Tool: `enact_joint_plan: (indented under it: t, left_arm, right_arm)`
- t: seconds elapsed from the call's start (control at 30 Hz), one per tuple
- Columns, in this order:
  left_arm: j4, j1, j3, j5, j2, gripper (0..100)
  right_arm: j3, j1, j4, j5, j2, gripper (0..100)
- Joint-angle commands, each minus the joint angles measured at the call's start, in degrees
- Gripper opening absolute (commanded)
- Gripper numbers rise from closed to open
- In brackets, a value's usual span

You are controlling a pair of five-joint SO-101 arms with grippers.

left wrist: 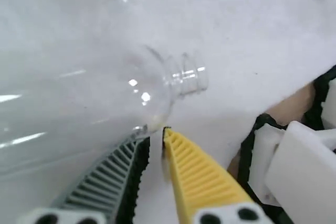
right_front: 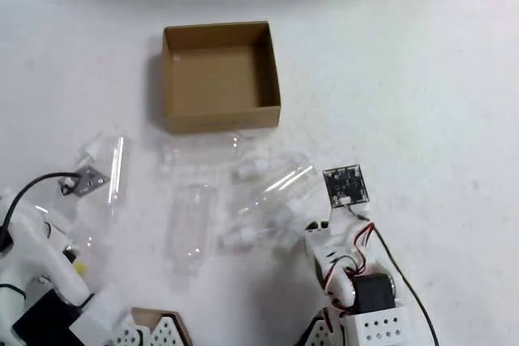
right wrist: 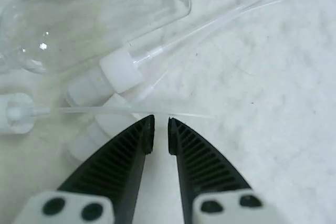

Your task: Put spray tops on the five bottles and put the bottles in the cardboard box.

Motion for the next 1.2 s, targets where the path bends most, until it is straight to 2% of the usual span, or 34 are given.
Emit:
enact_joint_plan:
  t: [0.0, 0.1, 0.2, 0.47, 0.8, 1.03, 1.17]
  left_arm:
    - [-3.8, 3.7, -3.0, -0.5, -2.2, 7]
    - [-8.7, 6.4, -2.9, -0.3, -2.2, 7]
    - [-9.7, 9.4, -3.0, -0.3, -2.5, 7]
    - [-2.0, 17.5, -6.7, -0.3, -2.7, 7]
    - [13.5, 17.4, -22.9, -0.4, -2.7, 7]
    - [13.5, 17.3, -26.5, 4.0, -2.7, 7]
    - [13.8, 16.4, -30.6, 3.7, -2.7, 7]
  right_arm:
    - [0.5, 0.7, 0.5, 0.0, 0.1, 1.5]
    - [0.5, 0.7, 0.5, 0.0, 0.1, 1.5]
    - [0.5, 0.7, 0.5, 0.0, 0.1, 1.5]
    - [0.5, 0.7, 0.5, 0.0, 0.1, 1.5]
    - [0.5, 0.7, 0.5, 0.0, 0.1, 1.5]
    - [0.5, 0.7, 0.5, 0.0, 0.1, 1.5]
    - [0.5, 0.7, 0.5, 0.0, 0.1, 1.5]
